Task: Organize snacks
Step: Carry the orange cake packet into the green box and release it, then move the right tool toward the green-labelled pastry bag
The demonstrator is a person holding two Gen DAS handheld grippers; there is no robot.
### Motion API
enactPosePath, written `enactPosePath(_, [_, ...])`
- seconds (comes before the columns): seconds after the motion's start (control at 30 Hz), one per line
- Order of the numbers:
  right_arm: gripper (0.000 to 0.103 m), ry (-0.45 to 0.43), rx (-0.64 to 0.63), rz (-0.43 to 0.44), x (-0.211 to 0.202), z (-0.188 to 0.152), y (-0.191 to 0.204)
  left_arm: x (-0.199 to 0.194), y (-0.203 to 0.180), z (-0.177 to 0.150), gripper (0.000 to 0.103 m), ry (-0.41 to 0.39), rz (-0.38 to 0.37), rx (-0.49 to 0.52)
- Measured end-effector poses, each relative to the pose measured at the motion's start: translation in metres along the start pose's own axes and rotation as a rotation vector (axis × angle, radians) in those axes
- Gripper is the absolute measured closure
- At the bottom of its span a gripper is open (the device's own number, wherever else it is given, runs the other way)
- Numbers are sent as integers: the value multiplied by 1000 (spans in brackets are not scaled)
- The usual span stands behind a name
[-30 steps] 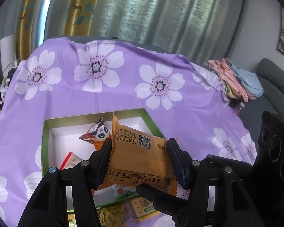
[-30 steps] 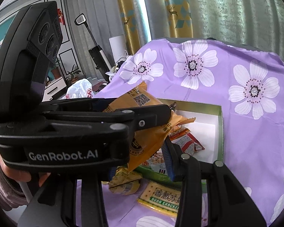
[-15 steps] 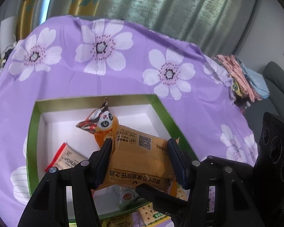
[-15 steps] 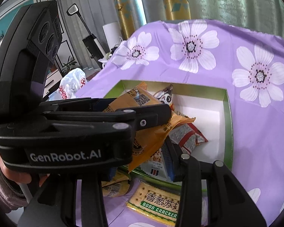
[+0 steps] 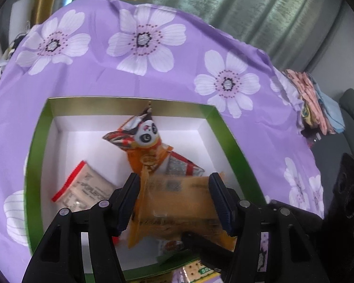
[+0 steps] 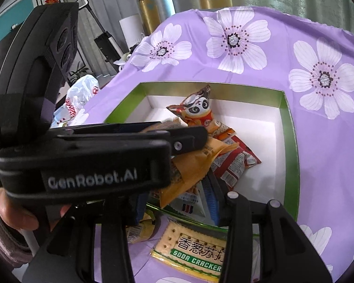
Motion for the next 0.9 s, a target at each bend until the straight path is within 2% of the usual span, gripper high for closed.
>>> enactPosePath(0.03, [58, -5, -5, -7, -2, 0, 1, -2, 1, 0, 28, -2, 4, -3])
enactPosePath(0.07, [56, -10, -3, -11, -4, 0, 1, -5, 2, 1, 24, -10, 12, -6])
enactPosePath(0.17, [44, -13, -7, -73, -12, 1, 2, -15, 4, 1, 22, -31, 27, 0])
enactPosePath(0.23, [31, -20, -20, -119, -19, 2, 4, -21, 4, 1, 17, -38, 35, 3])
enactPosePath(0.3, [25, -22, -34, -185, -28, 3, 7, -33, 4, -1, 10, -57, 38, 13])
enactPosePath(0.37, [22, -36, -53, -238, -40, 5, 10, -42, 2, -2, 9, -77, 38, 25])
enactPosePath(0.43, [14, -45, -58, -278, -50, 5, 13, -54, 2, -5, 9, -87, 32, 24])
enactPosePath(0.53, [13, -64, -69, -340, -67, 4, 17, -69, 0, -9, 8, -106, 28, 35])
enactPosePath(0.6, [12, -69, -69, -365, -74, 4, 20, -77, -1, -12, 1, -123, 35, 43])
enactPosePath(0.73, [4, -89, -67, -389, -91, 2, 28, -97, -4, -18, 1, -149, 28, 55])
enactPosePath(0.9, [2, -108, -77, -413, -108, 1, 38, -116, -7, -28, 1, -170, 27, 69])
Point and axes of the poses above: each gripper's, at about its wrist camera, not at the fingertips, and x roughly the way its jaws point, y to its left, z to its top, the point moved 4 cm from there along x, roughly the way its jaws point, and after that the axes turned 14 degrees about -x, right-handed, at the moved point
